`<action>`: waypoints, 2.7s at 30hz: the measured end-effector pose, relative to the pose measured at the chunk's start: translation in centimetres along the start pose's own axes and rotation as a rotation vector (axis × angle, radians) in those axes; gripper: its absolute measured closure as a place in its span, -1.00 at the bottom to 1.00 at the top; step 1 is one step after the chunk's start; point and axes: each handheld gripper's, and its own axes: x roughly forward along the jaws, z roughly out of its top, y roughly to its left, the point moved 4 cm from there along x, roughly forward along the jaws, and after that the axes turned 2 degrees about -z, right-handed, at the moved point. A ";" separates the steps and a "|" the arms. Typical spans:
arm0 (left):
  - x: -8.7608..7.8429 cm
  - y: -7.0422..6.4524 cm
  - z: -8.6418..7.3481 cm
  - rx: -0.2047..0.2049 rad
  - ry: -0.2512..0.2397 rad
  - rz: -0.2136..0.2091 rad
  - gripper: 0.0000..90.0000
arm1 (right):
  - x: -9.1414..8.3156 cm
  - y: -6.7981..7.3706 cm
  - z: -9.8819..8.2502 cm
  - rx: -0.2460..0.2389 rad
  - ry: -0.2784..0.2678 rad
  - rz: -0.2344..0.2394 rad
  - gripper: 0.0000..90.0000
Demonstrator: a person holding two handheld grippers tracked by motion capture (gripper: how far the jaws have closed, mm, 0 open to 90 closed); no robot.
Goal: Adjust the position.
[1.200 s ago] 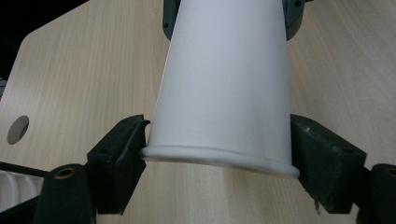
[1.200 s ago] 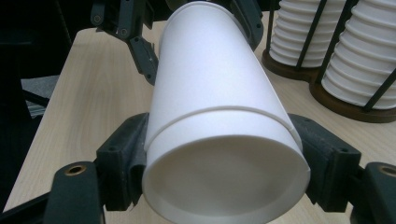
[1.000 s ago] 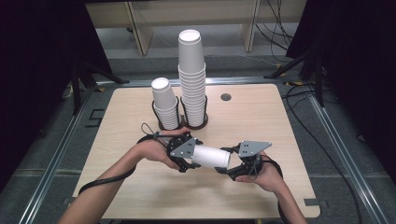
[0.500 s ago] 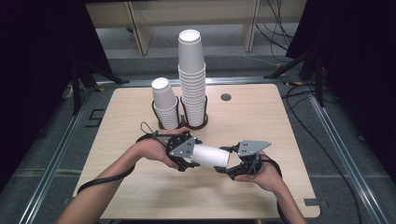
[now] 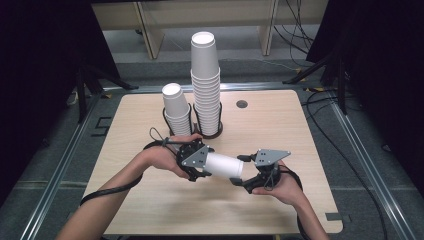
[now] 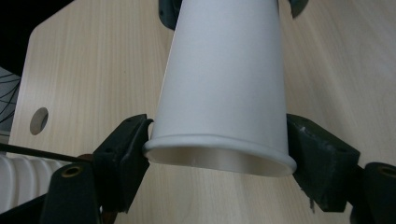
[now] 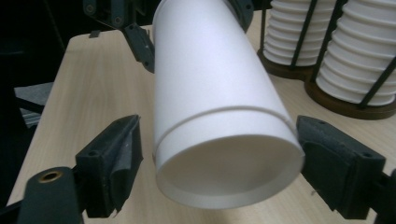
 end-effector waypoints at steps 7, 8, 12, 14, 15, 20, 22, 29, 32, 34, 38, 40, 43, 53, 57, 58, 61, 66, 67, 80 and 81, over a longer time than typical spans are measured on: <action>-1.0 0.5 0.0 0.046 0.115 -0.001 -0.43 | -0.4 0.0 0.2 0.006 0.011 -0.019 -0.66; -1.2 0.7 0.0 0.064 0.154 -0.004 -0.43 | -0.5 0.0 0.2 0.001 0.013 -0.033 -0.66; -2.2 1.4 0.3 0.134 0.298 -0.006 -0.43 | -0.7 0.1 0.2 0.005 0.035 -0.051 -0.66; -2.6 1.6 0.7 0.166 0.352 -0.019 -0.43 | -0.7 0.2 0.3 0.010 0.038 -0.051 -0.65; -2.7 1.7 0.8 0.175 0.380 -0.021 -0.43 | -0.7 0.2 0.4 -0.001 0.043 -0.061 -0.64; -3.2 2.1 1.5 0.240 0.533 -0.052 -0.43 | -0.2 0.3 0.7 0.004 0.063 -0.083 -0.62; -3.2 2.3 1.6 0.259 0.595 -0.062 -0.43 | 0.2 0.4 1.0 -0.007 0.074 -0.096 -0.59; -2.5 2.8 2.0 0.274 0.743 -0.086 -0.44 | 1.8 0.7 2.0 -0.026 0.105 -0.150 -0.53; -2.2 2.9 2.2 0.276 0.775 -0.096 -0.43 | 2.6 0.8 2.4 -0.044 0.113 -0.165 -0.52; -2.1 3.0 2.3 0.298 0.821 -0.124 -0.43 | 3.2 0.8 2.7 -0.045 0.119 -0.163 -0.51; -1.6 3.1 2.6 0.308 0.818 -0.132 -0.43 | 4.7 1.0 3.0 -0.031 0.105 -0.162 -0.50; -1.7 3.1 2.8 0.307 0.821 -0.138 -0.43 | 5.2 1.0 3.1 -0.034 0.095 -0.159 -0.50; -1.5 3.1 2.8 0.321 0.814 -0.134 -0.43 | 6.1 0.9 3.4 -0.041 0.082 -0.157 -0.49; -1.6 3.0 2.8 0.321 0.813 -0.131 -0.44 | 7.8 0.7 3.7 -0.004 0.049 -0.147 -0.49; -1.5 3.0 2.9 0.322 0.809 -0.143 -0.43 | 8.0 0.8 3.4 0.005 0.056 -0.135 -0.49; -1.5 2.9 2.9 0.318 0.805 -0.142 -0.43 | 8.1 0.7 3.4 -0.009 0.052 -0.141 -0.49; -1.4 2.9 2.9 0.322 0.806 -0.149 -0.43 | 8.2 0.6 3.3 -0.012 0.052 -0.137 -0.50; -1.4 3.0 3.0 0.328 0.800 -0.143 -0.44 | 8.3 0.7 3.0 0.019 0.062 -0.124 -0.50; -1.4 3.0 3.0 0.340 0.796 -0.141 -0.43 | 8.4 0.7 3.0 0.021 0.057 -0.127 -0.50; -1.5 2.8 3.5 0.323 0.781 -0.133 -0.43 | 8.9 0.9 2.2 0.031 0.077 -0.122 -0.50; -1.5 2.9 3.5 0.324 0.782 -0.135 -0.44 | 8.9 0.8 2.2 0.033 0.080 -0.120 -0.50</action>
